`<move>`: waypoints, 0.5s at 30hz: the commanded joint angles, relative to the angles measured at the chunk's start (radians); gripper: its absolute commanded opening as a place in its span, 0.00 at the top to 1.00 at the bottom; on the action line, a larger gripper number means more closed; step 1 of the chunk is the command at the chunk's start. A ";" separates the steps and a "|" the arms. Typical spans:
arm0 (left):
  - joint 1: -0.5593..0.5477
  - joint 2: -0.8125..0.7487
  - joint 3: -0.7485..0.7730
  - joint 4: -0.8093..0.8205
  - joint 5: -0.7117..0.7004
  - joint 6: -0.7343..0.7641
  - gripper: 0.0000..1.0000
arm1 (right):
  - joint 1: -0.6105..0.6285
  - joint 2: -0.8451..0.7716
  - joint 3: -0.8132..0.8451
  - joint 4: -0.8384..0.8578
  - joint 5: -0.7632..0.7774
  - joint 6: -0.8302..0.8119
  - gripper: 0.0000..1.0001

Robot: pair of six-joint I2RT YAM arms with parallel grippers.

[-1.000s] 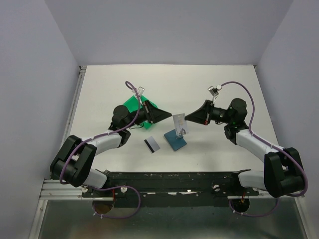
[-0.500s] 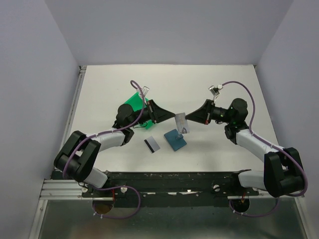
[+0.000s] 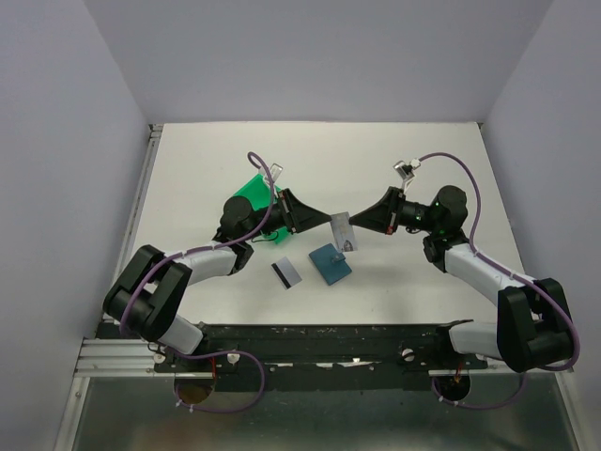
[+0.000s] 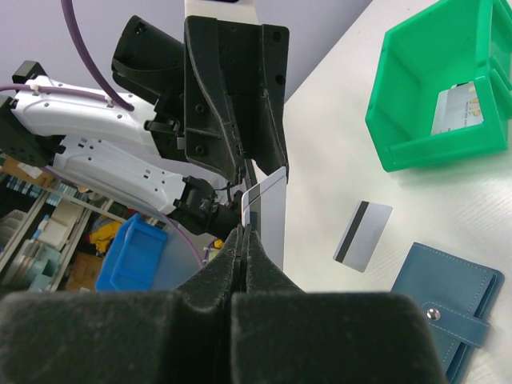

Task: Put the credit cards into the card holder
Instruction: Adjust the card holder.

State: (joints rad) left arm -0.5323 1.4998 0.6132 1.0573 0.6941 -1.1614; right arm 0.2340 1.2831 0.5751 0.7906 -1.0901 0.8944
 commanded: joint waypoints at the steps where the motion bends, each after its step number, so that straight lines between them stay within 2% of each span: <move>1: -0.008 0.011 0.017 0.026 0.015 0.022 0.60 | -0.001 0.001 0.014 0.036 -0.025 0.008 1.00; 15: -0.008 -0.004 0.014 -0.031 -0.001 0.060 0.60 | -0.001 -0.011 0.016 0.032 -0.022 0.011 1.00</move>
State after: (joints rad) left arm -0.5323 1.5024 0.6132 1.0451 0.6933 -1.1362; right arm 0.2340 1.2831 0.5751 0.7918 -1.0897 0.9001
